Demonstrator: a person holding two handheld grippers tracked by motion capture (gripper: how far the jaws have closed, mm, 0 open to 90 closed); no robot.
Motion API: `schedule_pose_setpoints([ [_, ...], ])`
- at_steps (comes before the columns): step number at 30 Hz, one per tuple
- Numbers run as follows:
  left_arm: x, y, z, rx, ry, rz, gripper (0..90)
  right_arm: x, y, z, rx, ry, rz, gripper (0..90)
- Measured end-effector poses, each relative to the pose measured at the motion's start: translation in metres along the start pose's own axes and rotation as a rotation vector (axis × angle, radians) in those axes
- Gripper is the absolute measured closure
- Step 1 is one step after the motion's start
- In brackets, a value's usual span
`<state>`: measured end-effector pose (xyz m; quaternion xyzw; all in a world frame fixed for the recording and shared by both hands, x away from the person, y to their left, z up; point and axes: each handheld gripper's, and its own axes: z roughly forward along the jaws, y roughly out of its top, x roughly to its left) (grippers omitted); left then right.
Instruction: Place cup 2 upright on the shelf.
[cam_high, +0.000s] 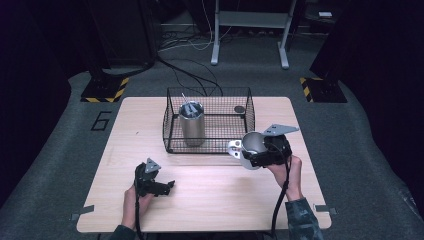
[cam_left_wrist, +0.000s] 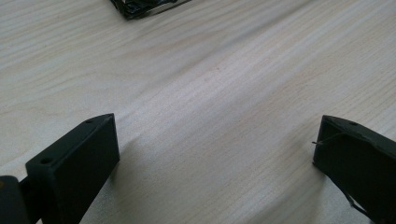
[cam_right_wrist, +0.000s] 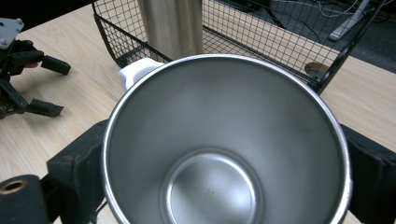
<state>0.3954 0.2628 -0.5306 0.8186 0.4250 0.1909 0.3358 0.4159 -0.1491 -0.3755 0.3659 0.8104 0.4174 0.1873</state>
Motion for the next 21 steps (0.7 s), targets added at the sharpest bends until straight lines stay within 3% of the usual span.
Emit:
schedule_pose_setpoints([
  [7,0.000,0.000,0.000,0.001,0.000,0.002,0.0,0.005,0.018,0.004,0.003,0.015,-0.032,6.0],
  [21,0.000,0.000,0.000,0.000,-0.002,-0.005,0.1,0.006,0.049,0.008,-0.018,0.041,-0.047,6.0],
])
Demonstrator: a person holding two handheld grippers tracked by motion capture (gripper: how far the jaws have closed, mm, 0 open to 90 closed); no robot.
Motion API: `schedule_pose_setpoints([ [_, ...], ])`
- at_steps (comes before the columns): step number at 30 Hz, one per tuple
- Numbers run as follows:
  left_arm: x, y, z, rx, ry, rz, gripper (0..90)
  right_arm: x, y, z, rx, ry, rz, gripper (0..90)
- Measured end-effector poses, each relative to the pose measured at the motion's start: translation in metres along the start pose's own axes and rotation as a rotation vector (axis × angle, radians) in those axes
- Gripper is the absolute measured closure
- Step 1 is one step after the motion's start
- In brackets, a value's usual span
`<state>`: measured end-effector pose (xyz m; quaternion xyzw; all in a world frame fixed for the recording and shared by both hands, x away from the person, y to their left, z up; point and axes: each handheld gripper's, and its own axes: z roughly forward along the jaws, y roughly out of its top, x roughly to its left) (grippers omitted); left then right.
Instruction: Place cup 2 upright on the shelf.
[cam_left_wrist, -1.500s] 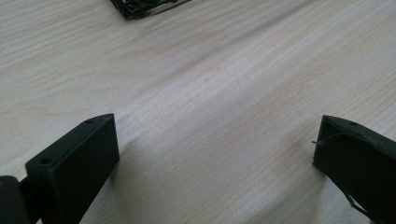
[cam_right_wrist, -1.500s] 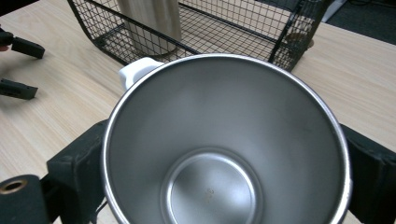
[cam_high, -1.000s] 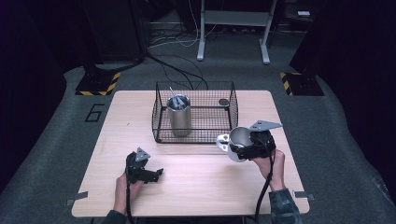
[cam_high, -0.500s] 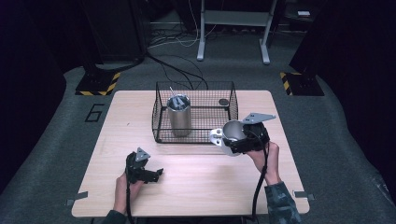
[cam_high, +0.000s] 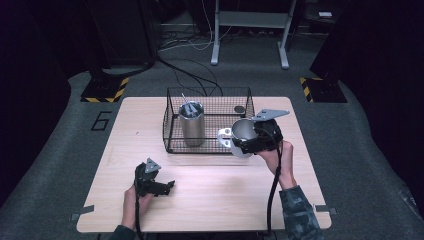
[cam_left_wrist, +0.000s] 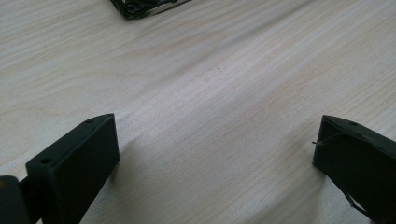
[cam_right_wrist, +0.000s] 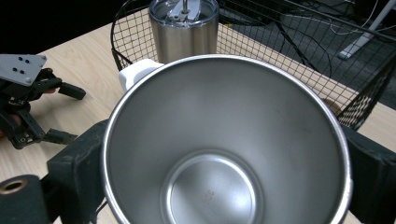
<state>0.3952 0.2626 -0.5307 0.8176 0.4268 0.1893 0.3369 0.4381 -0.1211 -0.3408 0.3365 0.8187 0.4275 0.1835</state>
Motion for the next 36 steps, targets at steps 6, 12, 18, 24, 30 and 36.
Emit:
schedule_pose_setpoints([
  [6,0.000,0.000,0.000,0.000,0.000,0.003,0.1,0.001,0.010,0.008,0.019,0.007,-0.020,6.0],
  [12,0.000,0.000,0.000,0.000,0.000,0.003,0.0,-0.001,0.020,0.018,0.026,0.013,-0.020,6.0],
  [18,0.000,0.000,0.000,0.000,-0.001,0.000,0.1,-0.004,0.029,0.025,0.018,0.017,-0.020,6.0],
  [24,0.000,0.000,0.000,0.000,0.000,0.004,0.1,-0.008,0.036,0.031,0.021,0.010,-0.024,6.0],
  [30,0.000,0.000,0.000,0.001,0.001,0.007,0.1,-0.012,0.041,0.038,0.031,0.002,-0.023,6.0],
  [36,0.000,0.000,0.000,0.000,0.002,0.008,0.2,-0.016,0.046,0.046,0.041,-0.007,-0.017,6.0],
])
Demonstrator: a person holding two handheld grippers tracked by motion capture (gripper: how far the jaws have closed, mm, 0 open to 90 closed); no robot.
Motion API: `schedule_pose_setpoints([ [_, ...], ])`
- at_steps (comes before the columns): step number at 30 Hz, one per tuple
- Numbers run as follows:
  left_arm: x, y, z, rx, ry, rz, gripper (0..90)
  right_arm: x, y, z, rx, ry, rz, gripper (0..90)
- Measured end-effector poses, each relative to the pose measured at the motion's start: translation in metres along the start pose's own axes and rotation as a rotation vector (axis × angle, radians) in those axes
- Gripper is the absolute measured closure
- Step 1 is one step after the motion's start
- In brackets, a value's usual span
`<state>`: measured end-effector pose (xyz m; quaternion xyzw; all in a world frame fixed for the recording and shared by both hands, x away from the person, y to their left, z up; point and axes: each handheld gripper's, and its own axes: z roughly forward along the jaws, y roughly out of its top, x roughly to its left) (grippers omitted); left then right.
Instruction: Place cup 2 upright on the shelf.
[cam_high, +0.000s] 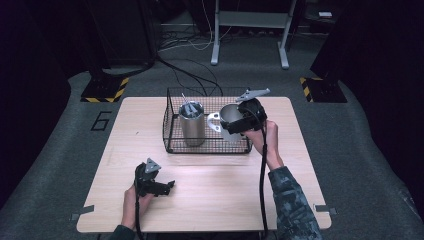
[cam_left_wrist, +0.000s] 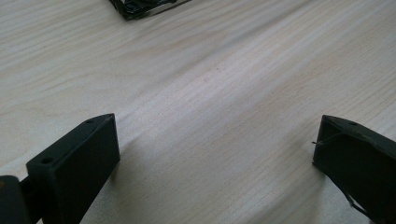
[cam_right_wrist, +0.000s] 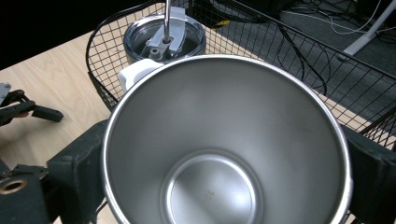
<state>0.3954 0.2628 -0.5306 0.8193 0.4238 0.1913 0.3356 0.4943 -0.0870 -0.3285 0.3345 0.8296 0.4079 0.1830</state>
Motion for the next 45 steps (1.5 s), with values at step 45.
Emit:
schedule_pose_setpoints([
  [45,0.000,0.000,0.000,0.005,-0.007,-0.005,0.2,-0.025,0.009,0.054,0.098,-0.052,0.065,6.0],
])
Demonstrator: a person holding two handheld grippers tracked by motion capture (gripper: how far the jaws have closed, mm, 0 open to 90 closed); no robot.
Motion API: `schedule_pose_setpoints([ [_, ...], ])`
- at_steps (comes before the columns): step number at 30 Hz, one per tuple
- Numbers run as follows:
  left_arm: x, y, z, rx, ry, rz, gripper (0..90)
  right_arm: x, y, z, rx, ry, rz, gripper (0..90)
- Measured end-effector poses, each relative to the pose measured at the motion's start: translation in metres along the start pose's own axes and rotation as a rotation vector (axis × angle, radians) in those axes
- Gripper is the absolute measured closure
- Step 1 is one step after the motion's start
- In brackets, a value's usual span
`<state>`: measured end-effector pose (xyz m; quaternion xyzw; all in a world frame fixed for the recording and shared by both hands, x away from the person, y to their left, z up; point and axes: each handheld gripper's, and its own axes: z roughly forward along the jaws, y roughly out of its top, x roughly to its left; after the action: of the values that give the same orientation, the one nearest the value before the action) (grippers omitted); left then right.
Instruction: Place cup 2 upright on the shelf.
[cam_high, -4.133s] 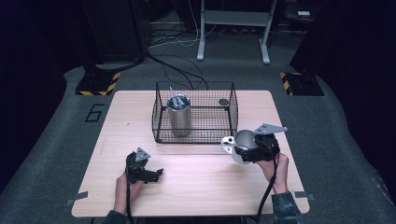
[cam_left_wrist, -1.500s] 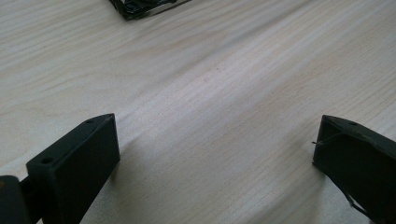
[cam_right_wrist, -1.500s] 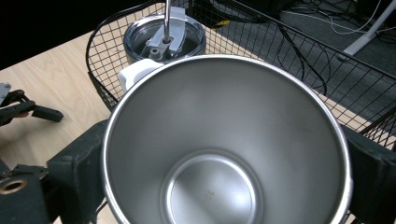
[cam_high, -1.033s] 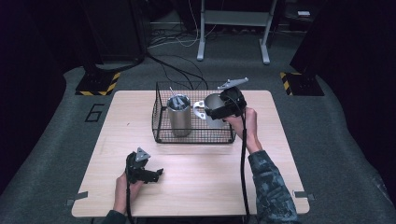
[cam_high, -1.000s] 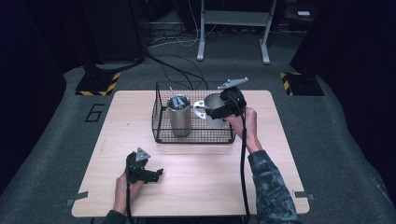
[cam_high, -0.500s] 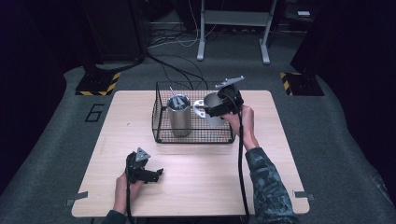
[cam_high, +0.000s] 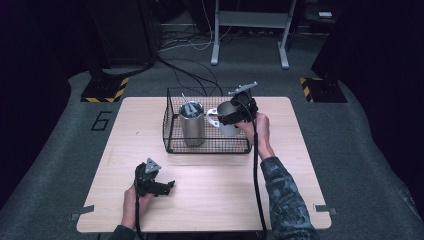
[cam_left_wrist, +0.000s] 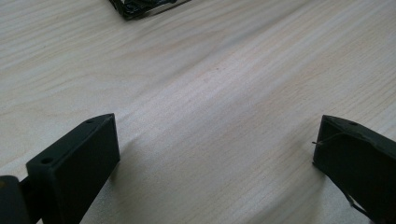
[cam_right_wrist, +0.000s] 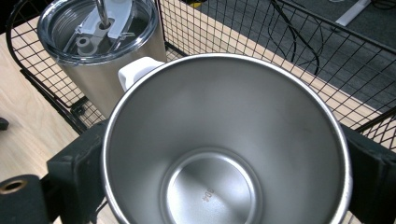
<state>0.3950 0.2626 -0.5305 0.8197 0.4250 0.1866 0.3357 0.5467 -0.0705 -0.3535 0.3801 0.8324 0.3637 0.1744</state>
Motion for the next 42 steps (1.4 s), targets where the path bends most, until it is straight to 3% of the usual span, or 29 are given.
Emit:
schedule_pose_setpoints([
  [1,0.000,0.000,0.000,0.000,0.002,0.006,0.2,-0.002,0.000,0.002,-0.003,0.002,-0.020,6.0],
  [6,0.001,0.000,0.000,-0.002,0.004,0.009,0.2,0.000,-0.001,0.008,0.012,-0.002,-0.003,6.0],
  [9,0.001,0.000,0.000,-0.001,0.004,0.014,0.2,-0.001,-0.001,0.011,0.027,-0.007,-0.017,6.0],
  [42,0.001,0.000,0.000,-0.003,0.005,0.015,0.2,-0.001,-0.016,0.041,0.104,-0.049,0.016,5.9],
])
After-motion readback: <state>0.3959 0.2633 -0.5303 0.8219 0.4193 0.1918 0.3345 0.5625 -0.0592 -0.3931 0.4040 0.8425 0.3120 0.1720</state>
